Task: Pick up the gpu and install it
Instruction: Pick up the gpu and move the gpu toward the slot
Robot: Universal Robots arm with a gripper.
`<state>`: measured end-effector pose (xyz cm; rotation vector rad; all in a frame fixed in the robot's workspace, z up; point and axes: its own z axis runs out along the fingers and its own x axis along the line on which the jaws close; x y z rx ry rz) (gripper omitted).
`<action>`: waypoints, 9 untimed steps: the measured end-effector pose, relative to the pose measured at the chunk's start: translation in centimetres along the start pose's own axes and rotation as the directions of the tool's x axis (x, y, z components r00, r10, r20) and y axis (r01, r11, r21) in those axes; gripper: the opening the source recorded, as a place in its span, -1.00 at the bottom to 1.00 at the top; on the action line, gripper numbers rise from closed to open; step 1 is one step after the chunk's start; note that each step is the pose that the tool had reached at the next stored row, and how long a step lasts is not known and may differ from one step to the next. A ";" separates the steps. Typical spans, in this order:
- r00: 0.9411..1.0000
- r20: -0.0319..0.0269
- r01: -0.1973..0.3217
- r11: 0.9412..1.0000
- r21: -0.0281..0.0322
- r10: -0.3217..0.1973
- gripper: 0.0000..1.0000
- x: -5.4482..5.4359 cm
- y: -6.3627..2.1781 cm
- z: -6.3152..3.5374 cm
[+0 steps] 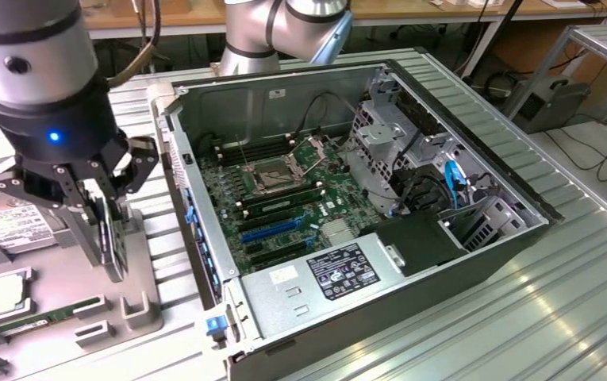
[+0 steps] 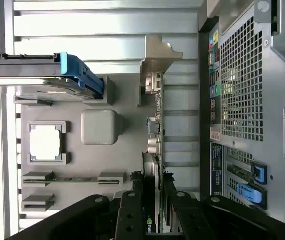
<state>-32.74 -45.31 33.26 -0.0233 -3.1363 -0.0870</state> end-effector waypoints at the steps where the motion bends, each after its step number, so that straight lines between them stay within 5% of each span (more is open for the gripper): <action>1: 1.000 0.000 0.000 1.000 -0.001 0.000 -0.47 -0.1 0.04 -0.62; 9: 1.000 0.000 0.000 1.000 -0.002 0.000 -0.47 -1.2 0.26 -5.30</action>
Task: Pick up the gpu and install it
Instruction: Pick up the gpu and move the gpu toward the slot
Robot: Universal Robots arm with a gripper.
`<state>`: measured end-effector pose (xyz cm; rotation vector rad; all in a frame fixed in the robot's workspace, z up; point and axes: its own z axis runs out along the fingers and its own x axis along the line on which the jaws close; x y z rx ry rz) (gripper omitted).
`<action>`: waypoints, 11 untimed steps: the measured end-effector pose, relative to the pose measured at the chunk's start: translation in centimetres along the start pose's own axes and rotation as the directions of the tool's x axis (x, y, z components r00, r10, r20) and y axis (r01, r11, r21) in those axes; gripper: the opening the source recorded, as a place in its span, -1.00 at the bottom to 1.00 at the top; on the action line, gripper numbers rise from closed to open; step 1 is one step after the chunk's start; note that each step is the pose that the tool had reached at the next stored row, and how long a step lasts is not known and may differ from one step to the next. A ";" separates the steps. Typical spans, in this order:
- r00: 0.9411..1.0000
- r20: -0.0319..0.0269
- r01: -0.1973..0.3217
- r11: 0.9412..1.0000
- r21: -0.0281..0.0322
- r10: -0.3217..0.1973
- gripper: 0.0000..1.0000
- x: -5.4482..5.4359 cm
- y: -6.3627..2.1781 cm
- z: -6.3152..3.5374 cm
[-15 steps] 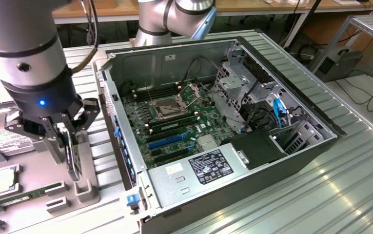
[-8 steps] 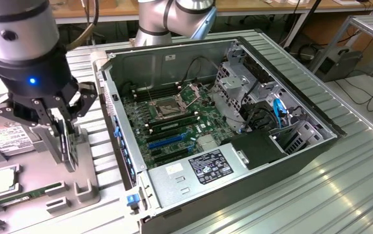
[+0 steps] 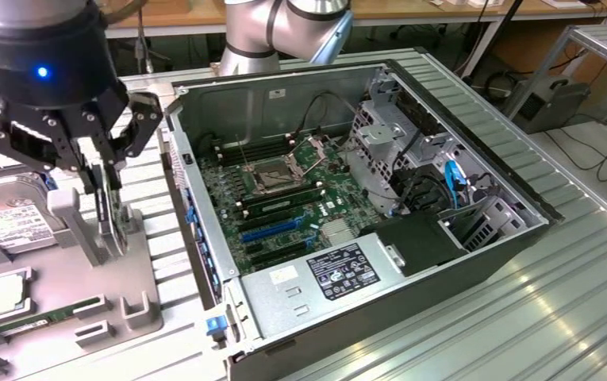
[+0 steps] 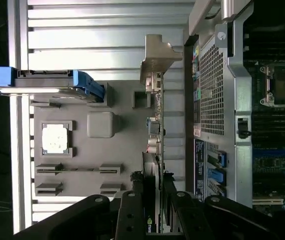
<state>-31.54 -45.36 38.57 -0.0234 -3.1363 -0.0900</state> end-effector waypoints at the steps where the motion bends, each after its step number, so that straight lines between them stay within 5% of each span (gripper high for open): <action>1: 1.000 0.000 0.000 1.000 0.000 0.000 -0.47 -0.2 0.02 -0.48; 7: 1.000 0.000 0.000 1.000 -0.005 0.000 -0.47 -2.6 0.11 -3.68; 11: 1.000 -0.001 0.000 1.000 -0.016 0.000 -0.47 -5.2 0.09 -5.60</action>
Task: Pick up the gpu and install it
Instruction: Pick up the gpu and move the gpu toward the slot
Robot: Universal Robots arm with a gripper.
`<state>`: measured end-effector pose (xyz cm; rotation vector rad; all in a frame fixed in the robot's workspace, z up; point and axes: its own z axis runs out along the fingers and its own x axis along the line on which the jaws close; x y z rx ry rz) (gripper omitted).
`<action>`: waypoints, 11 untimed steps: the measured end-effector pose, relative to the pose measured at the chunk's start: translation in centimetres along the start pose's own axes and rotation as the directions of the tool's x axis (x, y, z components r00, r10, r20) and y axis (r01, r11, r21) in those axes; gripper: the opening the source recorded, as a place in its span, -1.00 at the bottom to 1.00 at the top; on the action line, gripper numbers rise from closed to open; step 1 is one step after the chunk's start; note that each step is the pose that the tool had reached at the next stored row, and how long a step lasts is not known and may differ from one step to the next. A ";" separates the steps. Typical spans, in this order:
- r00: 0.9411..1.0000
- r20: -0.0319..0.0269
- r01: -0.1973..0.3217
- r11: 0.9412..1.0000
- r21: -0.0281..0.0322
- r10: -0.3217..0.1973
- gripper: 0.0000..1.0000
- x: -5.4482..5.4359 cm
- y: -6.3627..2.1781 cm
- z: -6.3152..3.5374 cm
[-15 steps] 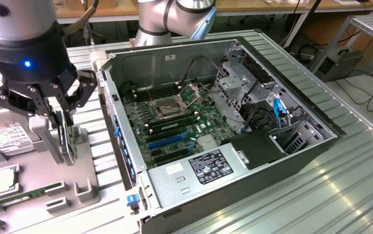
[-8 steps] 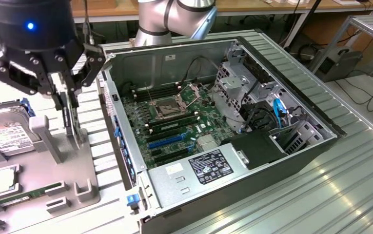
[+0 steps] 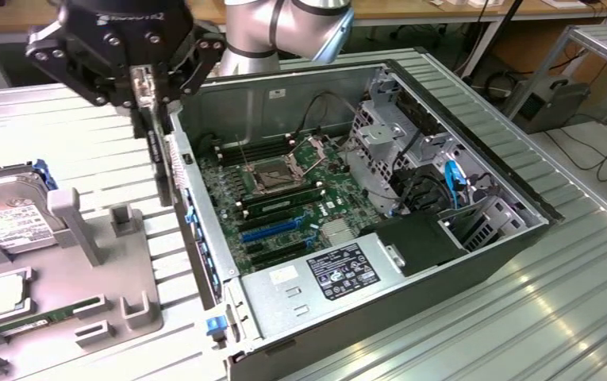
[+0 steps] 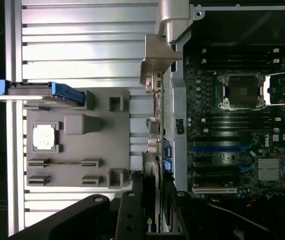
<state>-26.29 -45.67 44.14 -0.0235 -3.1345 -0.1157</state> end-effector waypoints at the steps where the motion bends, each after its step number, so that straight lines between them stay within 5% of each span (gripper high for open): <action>1: 1.000 0.000 0.000 1.000 -0.002 0.000 -0.47 -0.7 0.01 -0.11; 8: 1.000 -0.001 0.000 1.000 -0.009 0.000 -0.47 -4.3 0.06 -0.20; 11: 1.000 -0.006 0.000 1.000 -0.010 0.000 -0.47 -6.0 0.08 -0.17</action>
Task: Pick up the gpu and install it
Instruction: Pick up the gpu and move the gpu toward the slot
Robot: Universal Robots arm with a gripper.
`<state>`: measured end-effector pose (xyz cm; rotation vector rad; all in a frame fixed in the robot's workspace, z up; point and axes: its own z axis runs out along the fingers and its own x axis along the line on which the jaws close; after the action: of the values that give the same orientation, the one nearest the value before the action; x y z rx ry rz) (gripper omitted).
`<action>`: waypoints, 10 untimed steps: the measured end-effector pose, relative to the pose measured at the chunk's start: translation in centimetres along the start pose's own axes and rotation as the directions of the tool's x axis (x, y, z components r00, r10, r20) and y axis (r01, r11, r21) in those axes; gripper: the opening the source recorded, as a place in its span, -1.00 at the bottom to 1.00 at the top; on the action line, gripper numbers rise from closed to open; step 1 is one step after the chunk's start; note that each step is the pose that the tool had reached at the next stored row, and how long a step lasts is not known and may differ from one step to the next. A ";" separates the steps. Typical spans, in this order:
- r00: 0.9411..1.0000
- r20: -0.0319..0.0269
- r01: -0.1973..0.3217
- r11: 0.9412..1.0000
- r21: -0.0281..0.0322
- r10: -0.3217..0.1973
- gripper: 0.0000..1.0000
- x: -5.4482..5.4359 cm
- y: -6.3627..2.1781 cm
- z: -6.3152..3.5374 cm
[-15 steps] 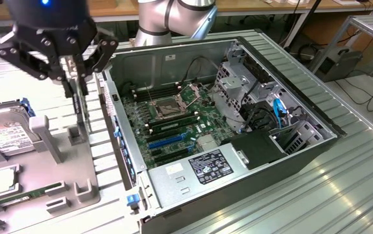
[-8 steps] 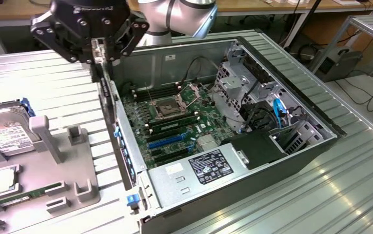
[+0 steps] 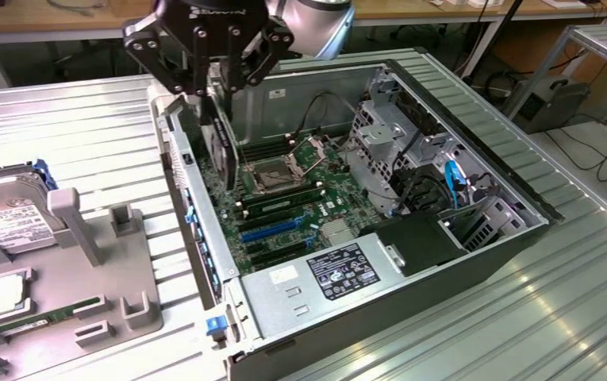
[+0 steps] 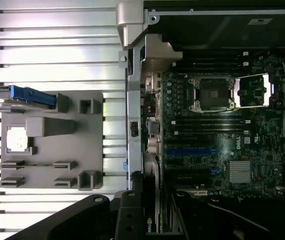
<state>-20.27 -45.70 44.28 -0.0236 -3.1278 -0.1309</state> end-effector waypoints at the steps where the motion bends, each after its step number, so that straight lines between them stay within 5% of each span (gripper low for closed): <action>1: 1.000 -0.004 -0.001 1.000 0.000 0.001 -0.47 -0.7 0.01 0.06; 10: 0.999 -0.033 -0.003 1.000 0.001 0.003 -0.47 -4.9 -0.01 0.98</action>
<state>-15.34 -45.70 43.25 -0.0256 -3.0943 -0.1290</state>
